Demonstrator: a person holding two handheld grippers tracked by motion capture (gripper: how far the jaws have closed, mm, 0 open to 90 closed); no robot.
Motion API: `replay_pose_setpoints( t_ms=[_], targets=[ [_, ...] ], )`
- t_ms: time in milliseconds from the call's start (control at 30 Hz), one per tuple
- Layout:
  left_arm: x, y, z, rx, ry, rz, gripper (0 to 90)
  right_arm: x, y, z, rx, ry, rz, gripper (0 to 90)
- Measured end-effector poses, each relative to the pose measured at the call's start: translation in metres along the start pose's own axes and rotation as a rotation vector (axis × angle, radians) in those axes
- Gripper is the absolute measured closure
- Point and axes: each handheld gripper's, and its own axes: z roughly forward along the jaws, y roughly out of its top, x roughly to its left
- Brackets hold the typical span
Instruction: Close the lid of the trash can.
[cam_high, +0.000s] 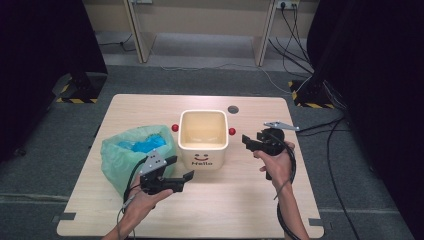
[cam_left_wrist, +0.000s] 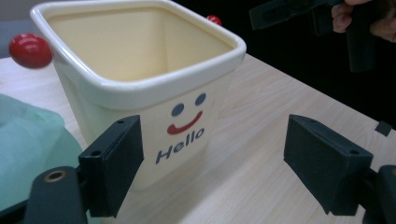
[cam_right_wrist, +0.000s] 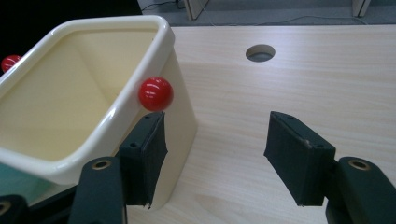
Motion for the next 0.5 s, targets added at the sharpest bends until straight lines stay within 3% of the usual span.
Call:
replay_pose_setpoints(
  t_ms=[500],
  targets=[
    [0.004,-0.029,-0.001,0.034,-0.011,0.028,18.2,0.005,-0.026,-0.012,-0.002,0.009,-0.026,30.6]
  ],
)
